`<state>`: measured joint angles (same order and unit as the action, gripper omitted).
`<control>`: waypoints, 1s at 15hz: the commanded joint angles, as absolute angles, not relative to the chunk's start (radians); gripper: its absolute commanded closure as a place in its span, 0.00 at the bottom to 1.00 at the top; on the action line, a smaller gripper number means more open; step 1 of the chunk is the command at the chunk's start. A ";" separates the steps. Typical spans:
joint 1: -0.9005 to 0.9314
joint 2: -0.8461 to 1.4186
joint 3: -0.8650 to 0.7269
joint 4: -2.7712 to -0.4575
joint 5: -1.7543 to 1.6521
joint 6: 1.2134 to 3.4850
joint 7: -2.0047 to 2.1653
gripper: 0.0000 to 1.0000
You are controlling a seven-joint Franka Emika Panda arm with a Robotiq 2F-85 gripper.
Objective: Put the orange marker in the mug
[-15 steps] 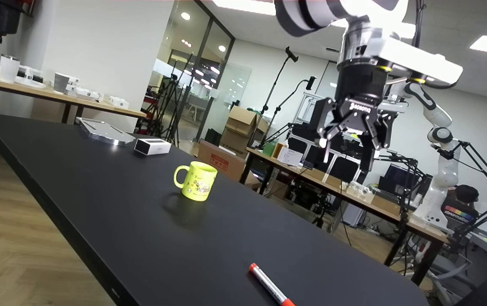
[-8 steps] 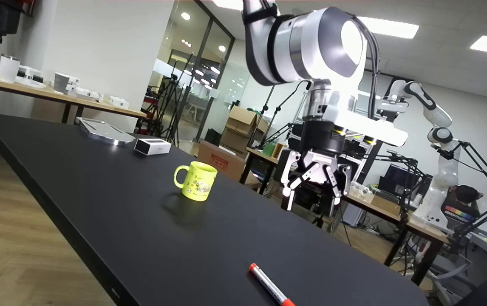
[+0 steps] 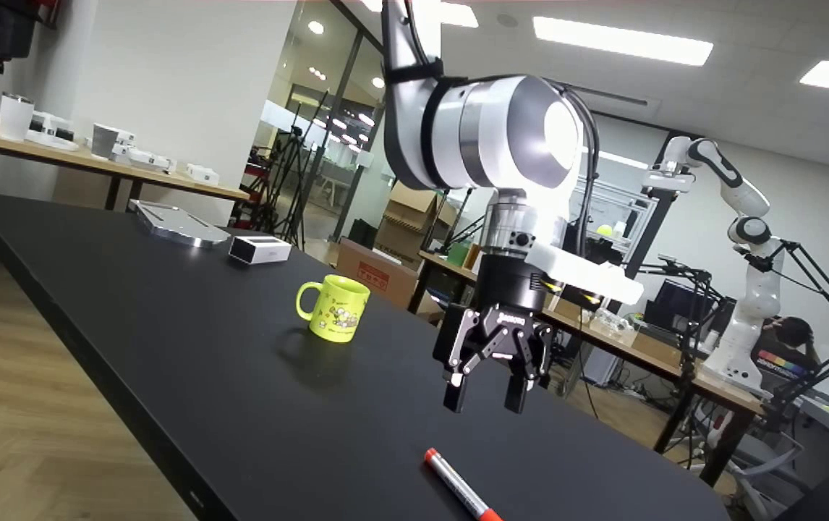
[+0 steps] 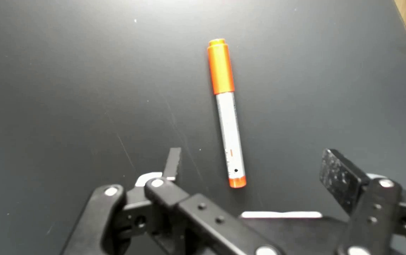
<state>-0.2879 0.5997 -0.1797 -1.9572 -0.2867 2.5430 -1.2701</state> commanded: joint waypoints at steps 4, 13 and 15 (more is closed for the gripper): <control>-0.299 0.606 -0.169 -1.955 -0.308 2.539 -1.264 0.00; -0.314 0.630 -0.147 -1.990 -0.300 2.667 -1.279 0.00; -0.326 0.648 -0.134 -1.996 -0.292 2.699 -1.288 0.00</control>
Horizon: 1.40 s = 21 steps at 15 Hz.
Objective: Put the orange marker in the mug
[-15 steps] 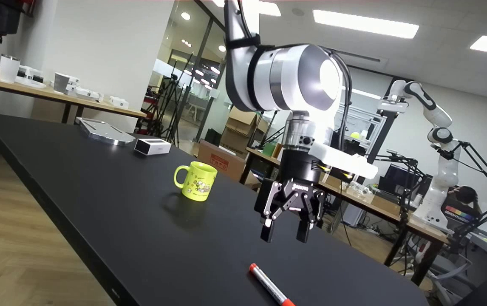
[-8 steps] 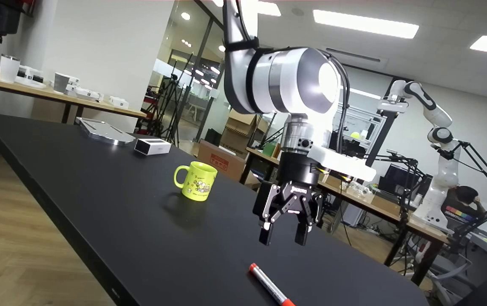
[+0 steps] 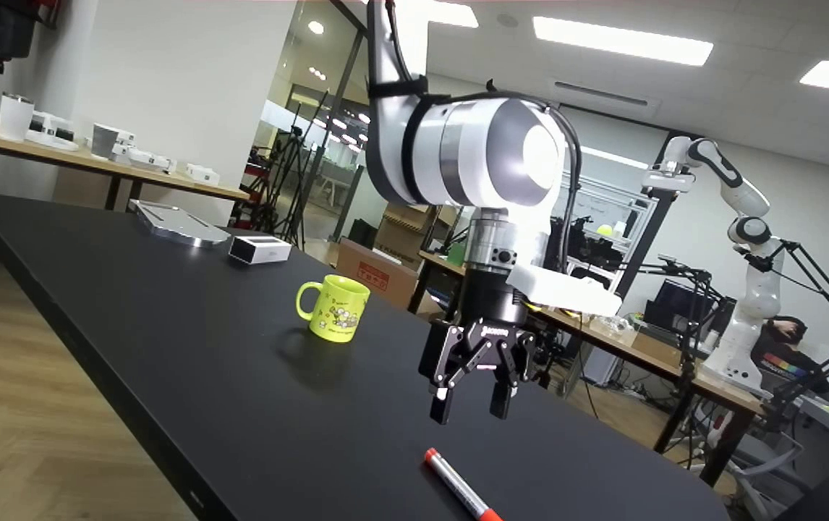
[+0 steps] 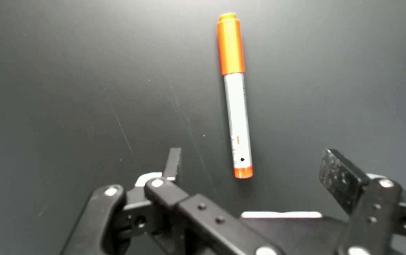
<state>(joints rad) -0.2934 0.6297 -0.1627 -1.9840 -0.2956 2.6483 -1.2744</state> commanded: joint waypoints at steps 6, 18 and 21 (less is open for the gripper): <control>-0.363 0.702 -0.110 -1.989 -0.285 2.729 -1.312 0.00; -0.402 0.754 -0.090 -1.953 -0.271 2.756 -1.328 0.61; -0.400 0.756 -0.093 -1.951 -0.268 2.755 -1.324 0.81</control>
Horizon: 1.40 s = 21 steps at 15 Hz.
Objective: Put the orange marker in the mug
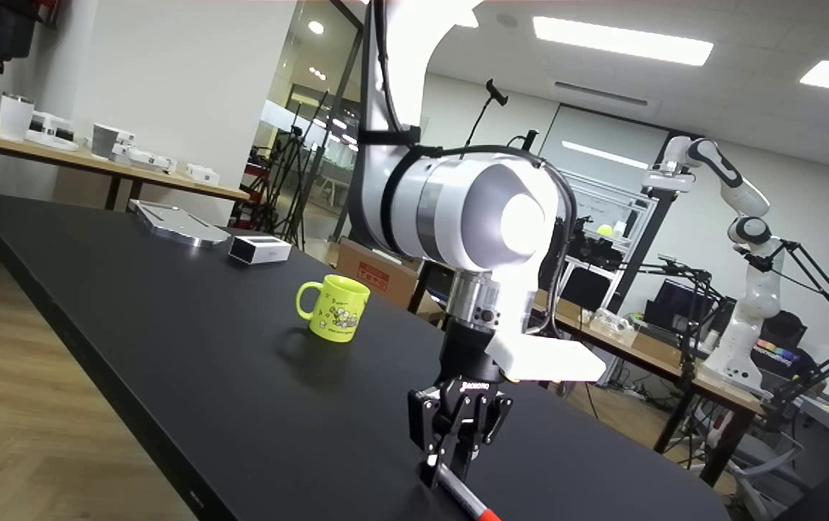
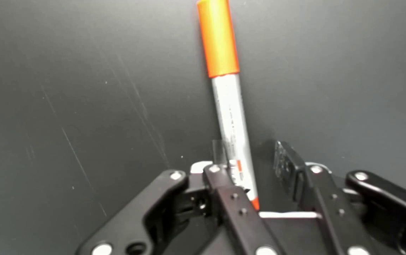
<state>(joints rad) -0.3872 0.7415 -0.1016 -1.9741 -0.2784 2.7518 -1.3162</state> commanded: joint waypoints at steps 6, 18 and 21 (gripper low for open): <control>-0.450 0.734 -0.065 -1.945 -0.223 2.718 -1.350 0.95; -0.618 0.596 0.269 -1.919 0.158 2.537 -1.868 0.95; -0.633 0.576 0.317 -1.870 0.308 2.403 -2.070 0.95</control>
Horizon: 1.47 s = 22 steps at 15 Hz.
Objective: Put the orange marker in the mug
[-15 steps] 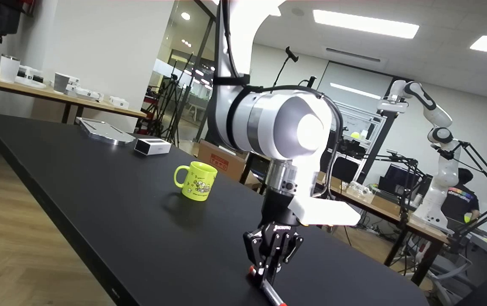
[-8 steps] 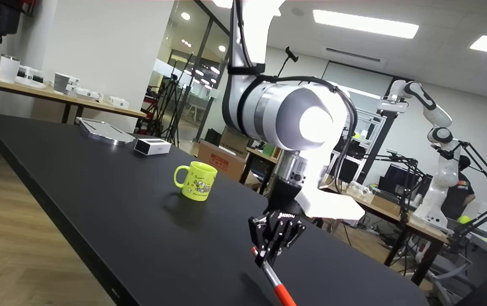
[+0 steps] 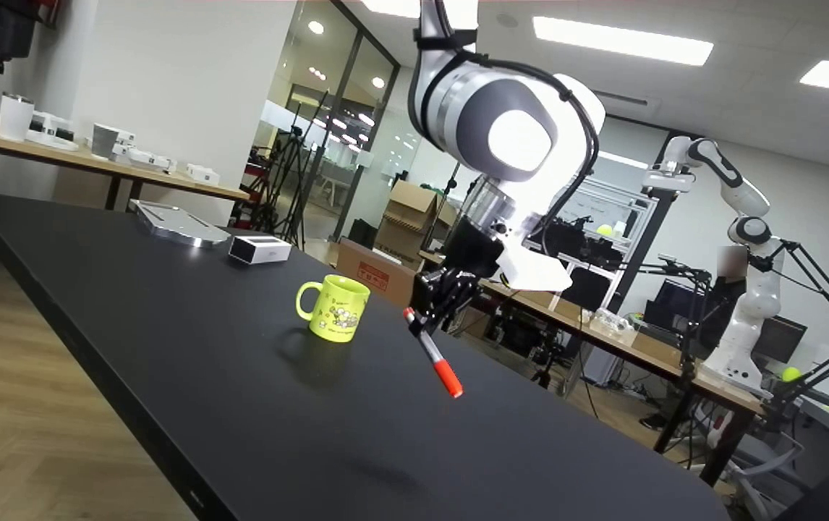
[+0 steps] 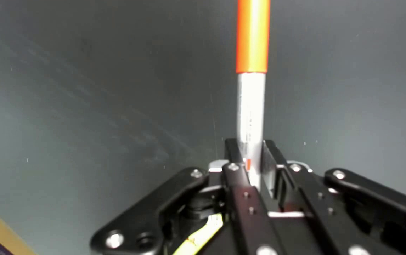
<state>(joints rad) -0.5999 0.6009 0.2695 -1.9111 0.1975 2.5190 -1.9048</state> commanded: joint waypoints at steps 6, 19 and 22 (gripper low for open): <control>-0.599 0.554 0.263 -1.729 0.521 2.033 -2.397 0.95; -0.474 0.570 0.127 -1.668 0.545 1.870 -2.412 0.81; -0.474 0.570 0.127 -1.667 0.545 1.869 -2.411 0.81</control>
<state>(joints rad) -0.5313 0.5739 0.1971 -1.6744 0.5107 1.8867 -2.3912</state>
